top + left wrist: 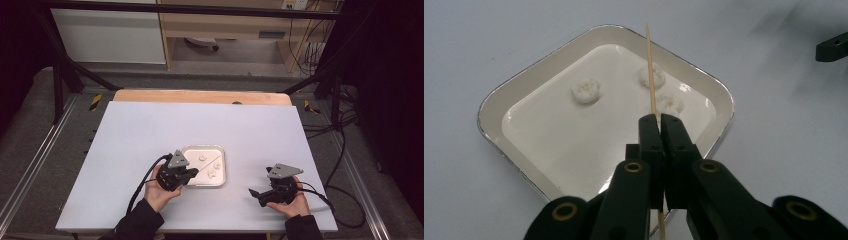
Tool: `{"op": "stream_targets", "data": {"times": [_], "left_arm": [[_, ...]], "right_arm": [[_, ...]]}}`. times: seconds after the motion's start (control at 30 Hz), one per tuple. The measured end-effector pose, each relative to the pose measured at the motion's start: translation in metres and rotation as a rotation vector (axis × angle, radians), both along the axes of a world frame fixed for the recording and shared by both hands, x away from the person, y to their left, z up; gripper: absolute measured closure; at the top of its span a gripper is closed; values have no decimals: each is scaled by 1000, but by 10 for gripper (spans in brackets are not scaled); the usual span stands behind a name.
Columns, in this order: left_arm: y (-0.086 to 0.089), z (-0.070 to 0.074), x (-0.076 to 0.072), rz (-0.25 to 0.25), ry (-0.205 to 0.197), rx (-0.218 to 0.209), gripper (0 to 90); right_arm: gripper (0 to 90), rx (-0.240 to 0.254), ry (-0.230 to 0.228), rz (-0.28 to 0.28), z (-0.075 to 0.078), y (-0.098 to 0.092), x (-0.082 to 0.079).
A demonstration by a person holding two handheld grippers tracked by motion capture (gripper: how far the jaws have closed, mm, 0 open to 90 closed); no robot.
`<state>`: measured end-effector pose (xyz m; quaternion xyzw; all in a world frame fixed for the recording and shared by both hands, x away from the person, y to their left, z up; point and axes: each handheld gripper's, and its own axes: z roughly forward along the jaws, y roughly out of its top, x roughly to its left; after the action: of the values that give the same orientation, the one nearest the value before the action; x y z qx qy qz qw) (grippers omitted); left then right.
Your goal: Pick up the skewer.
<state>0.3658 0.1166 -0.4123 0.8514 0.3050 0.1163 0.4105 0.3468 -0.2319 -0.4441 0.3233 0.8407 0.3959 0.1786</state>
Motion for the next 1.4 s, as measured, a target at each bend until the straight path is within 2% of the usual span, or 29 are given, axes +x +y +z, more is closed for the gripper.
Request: {"op": "stream_targets", "data": {"times": [0.23,0.3,0.47,0.97,1.17,1.27,1.4], "left_arm": [[-5,3,-4,-27,-7,13,886],[-6,4,-4,-30,-7,12,886],[-10,7,-6,-49,-16,22,886],[-36,15,-6,-113,-31,66,886],[-45,18,-4,-137,-30,82,886],[-52,20,-4,-154,-33,93,886],[-59,21,-5,-168,-40,108,886]], "right_arm": [[13,-78,-54,32,6,13,-2],[14,-86,-59,35,7,15,-3],[25,-142,-108,58,13,23,-5],[55,-260,-199,116,26,40,-7],[90,-295,-242,153,31,46,-10],[135,-341,-266,186,31,49,-10],[182,-376,-289,226,31,52,-11]]}}
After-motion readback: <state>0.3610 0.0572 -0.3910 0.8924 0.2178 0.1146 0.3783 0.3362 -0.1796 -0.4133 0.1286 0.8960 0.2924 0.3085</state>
